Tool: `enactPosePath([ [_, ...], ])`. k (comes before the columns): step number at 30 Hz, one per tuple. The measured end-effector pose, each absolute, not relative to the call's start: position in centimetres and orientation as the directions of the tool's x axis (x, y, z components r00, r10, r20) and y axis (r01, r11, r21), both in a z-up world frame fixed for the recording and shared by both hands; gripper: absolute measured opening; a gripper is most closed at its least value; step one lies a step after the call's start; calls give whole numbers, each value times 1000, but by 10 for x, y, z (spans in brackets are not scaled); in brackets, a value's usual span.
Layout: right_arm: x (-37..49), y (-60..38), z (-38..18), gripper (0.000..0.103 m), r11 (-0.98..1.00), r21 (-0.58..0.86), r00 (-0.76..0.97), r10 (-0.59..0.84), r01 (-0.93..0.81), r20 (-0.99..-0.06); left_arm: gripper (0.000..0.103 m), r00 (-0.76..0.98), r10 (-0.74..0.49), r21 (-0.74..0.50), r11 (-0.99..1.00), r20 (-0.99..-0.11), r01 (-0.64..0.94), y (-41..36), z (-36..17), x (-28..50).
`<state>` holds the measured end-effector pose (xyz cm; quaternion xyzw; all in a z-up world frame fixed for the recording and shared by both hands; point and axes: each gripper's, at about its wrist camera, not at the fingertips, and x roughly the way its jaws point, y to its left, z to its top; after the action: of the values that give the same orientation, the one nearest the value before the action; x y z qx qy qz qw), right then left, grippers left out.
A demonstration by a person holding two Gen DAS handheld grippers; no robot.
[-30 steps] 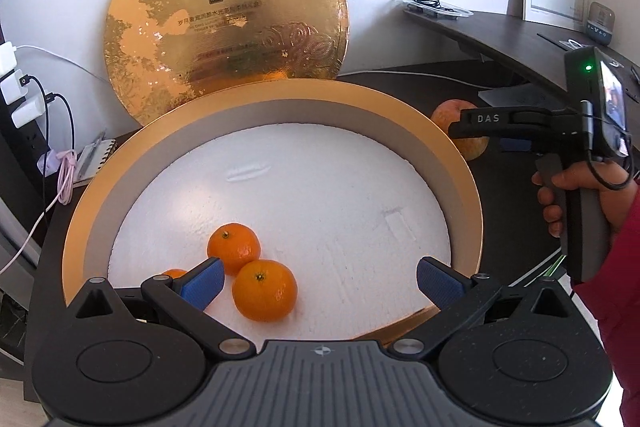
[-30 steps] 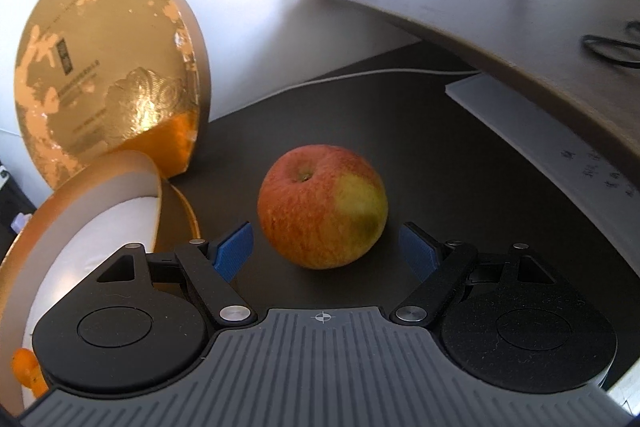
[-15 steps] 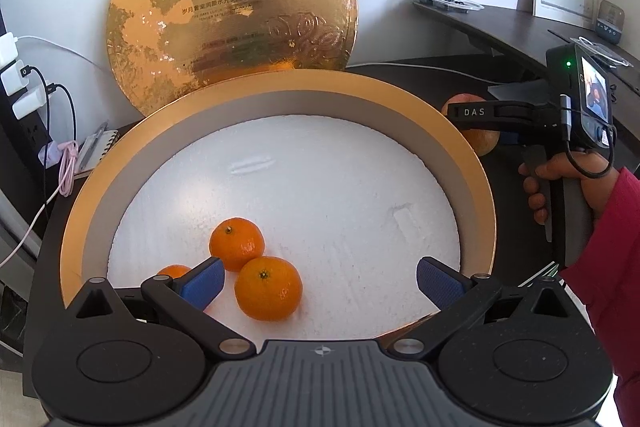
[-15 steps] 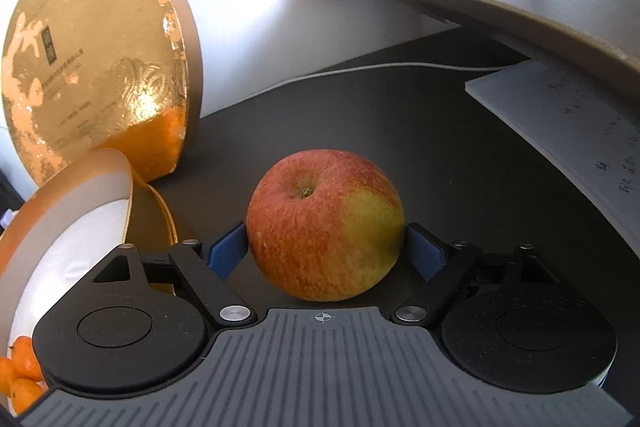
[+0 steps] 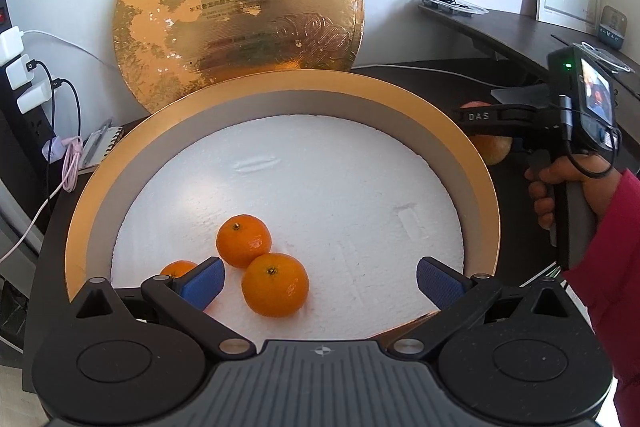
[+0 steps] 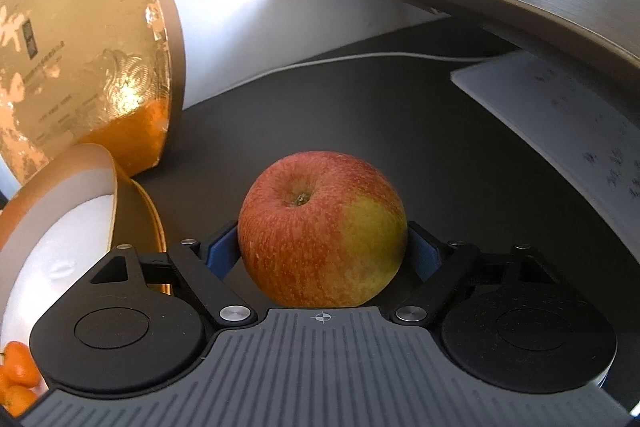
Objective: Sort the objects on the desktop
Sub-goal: 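Lift the apple with the right gripper and carry it into the box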
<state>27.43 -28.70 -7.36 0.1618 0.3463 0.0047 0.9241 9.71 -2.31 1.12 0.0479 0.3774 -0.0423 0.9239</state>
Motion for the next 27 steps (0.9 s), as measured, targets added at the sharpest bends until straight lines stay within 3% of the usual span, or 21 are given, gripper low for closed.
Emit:
enactPosePath([
  [14, 182, -278, -24, 85, 951, 292, 817, 87, 103, -570, 103, 753, -76, 3, 995, -653, 103, 4, 25, 52],
  [21, 155, -231, 28, 85, 964, 264, 857, 167, -37, -488, 103, 769, -21, -26, 1000, -639, 5, 43, 26, 30],
  [27, 165, -164, 35, 85, 958, 233, 819, 266, -167, -509, 103, 778, 37, -61, 993, -627, -97, 85, 25, 16],
])
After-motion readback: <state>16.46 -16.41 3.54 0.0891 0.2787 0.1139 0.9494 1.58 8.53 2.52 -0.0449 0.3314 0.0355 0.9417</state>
